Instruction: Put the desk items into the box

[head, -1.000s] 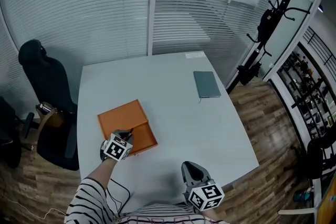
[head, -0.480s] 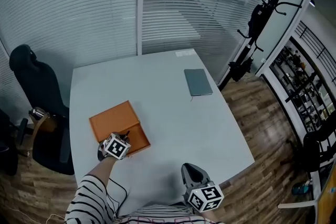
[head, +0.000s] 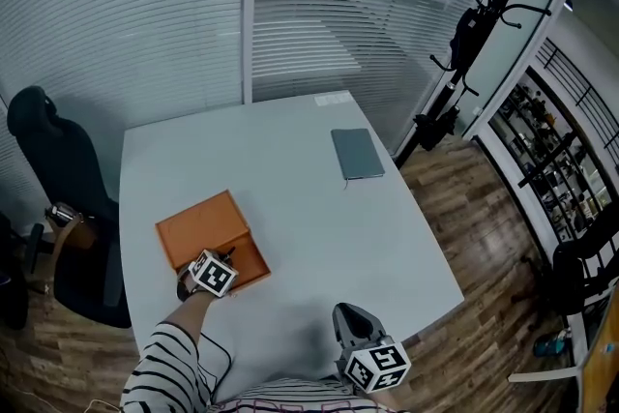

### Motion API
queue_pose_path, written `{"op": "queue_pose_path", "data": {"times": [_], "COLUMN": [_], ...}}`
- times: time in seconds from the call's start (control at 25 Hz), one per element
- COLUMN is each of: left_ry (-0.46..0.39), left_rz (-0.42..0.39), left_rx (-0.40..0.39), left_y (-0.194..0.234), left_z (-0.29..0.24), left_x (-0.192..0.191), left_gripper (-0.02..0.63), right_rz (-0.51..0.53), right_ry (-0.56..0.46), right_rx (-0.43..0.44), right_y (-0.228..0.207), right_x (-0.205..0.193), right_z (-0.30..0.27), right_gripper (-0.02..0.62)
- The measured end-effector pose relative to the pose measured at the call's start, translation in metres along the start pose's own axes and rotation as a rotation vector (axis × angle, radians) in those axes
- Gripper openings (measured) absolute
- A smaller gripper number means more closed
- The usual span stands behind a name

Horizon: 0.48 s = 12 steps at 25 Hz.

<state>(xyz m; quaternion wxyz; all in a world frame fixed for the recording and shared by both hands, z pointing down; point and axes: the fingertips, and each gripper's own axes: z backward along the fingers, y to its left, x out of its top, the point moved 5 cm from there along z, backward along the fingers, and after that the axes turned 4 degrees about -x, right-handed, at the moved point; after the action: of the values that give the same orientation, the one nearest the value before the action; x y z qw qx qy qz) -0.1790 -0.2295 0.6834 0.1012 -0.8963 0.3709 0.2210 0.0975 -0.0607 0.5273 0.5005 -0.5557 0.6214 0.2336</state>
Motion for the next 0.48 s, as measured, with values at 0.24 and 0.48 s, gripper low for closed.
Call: {"op": "queue_pose_path", "data": {"times": [0.24,0.48], "left_ry": [0.022,0.051], "left_rz": [-0.04,-0.038], "left_rx": [0.025,0.021], "left_y": [-0.004,-0.003], "left_z": [-0.005,-0.008], "left_x": [-0.003,-0.012], "left_gripper": [0.052,0.052], "right_rz": [0.007,0.01], "right_ry": [0.002,0.007], "right_rx": [0.016,0.015], "right_y": [0.005,0.007], "right_x": [0.002,0.003], "right_z": [-0.009,-0.011], "right_gripper": [0.028,0.028]}}
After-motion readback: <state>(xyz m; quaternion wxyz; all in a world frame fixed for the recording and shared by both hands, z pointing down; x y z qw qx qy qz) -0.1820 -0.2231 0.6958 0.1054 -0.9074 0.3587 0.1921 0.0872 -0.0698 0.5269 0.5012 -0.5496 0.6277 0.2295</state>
